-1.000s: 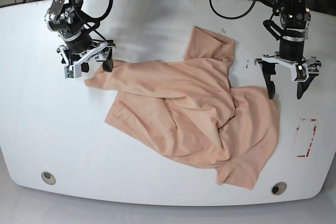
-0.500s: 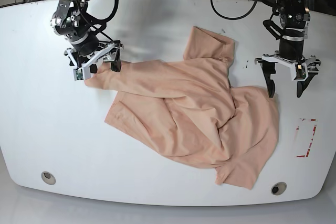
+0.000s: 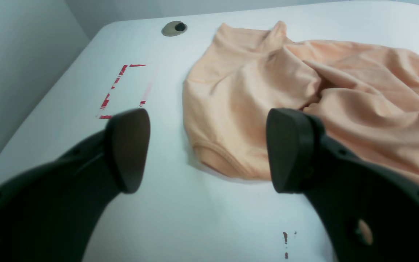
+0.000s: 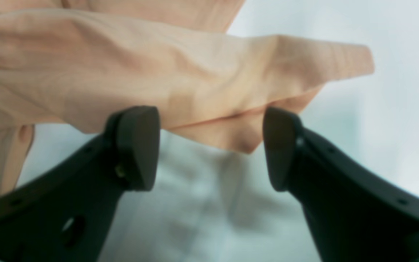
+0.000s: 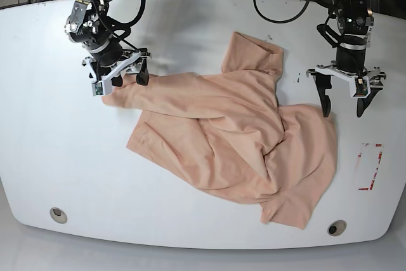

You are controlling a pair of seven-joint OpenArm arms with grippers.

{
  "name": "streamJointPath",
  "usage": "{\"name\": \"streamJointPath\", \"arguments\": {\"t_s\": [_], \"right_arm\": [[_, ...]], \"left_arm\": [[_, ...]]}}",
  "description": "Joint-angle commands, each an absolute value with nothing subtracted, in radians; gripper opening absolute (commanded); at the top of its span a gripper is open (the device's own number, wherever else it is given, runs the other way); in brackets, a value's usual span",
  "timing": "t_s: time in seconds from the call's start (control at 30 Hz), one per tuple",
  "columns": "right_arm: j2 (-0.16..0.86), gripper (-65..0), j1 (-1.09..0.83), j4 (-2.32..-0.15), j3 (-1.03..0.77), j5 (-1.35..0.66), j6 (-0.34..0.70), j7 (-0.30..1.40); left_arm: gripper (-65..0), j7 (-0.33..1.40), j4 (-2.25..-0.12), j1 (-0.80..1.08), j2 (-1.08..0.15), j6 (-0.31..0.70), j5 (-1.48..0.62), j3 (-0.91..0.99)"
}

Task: Fold the T-shirt properly
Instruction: 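Release the shirt edge and lift the right gripper away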

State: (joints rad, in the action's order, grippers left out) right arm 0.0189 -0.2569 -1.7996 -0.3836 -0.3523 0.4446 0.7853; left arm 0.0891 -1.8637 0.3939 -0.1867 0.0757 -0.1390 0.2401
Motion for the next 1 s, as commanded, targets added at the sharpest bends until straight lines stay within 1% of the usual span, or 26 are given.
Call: {"name": "streamJointPath", "arguments": {"t_s": [0.0, 0.17, 0.23, 0.5, 0.57, 0.7, 0.77, 0.83, 0.97], "right_arm": [[0.023, -25.8, -0.25, -1.793, -0.39, -0.368, 0.444, 0.76], [0.023, -28.7, -0.248, -1.76, -0.391, -0.37, 0.454, 0.748], [0.022, -31.8, -0.245, -1.738, -0.386, -0.364, 0.455, 0.743], [0.018, -35.7, -0.244, -1.73, -0.383, -0.363, 0.456, 0.745], [0.016, -40.2, -0.251, -1.754, -0.379, -0.365, 0.449, 0.753], [0.015, -44.7, -0.249, -1.764, -0.374, -0.367, 0.447, 0.757], [0.015, -45.8, -0.25, -1.772, -0.373, -0.368, 0.446, 0.758], [0.015, -46.5, -0.25, -1.783, -0.373, -0.366, 0.447, 0.758], [0.027, -40.2, -0.26, -1.809, -0.384, -0.37, 0.448, 0.759]], "left_arm": [[-18.5, 0.061, -1.89, 0.392, -0.194, 0.072, -0.141, 0.247], [-18.4, 0.063, -1.892, 0.392, -0.194, 0.073, -0.14, 0.247], [-18.4, 0.059, -1.889, 0.394, -0.195, 0.073, -0.141, 0.253], [-18.4, 0.058, -1.889, 0.394, -0.195, 0.073, -0.14, 0.254], [-18.3, 0.054, -1.885, 0.391, -0.193, 0.07, -0.138, 0.251], [-18.4, 0.055, -1.883, 0.389, -0.193, 0.07, -0.137, 0.252], [-18.4, 0.056, -1.883, 0.39, -0.192, 0.069, -0.138, 0.254], [-18.4, 0.056, -1.881, 0.389, -0.193, 0.07, -0.138, 0.257], [-17.6, 0.056, -1.881, 0.395, -0.194, 0.071, -0.14, 0.267]]}}
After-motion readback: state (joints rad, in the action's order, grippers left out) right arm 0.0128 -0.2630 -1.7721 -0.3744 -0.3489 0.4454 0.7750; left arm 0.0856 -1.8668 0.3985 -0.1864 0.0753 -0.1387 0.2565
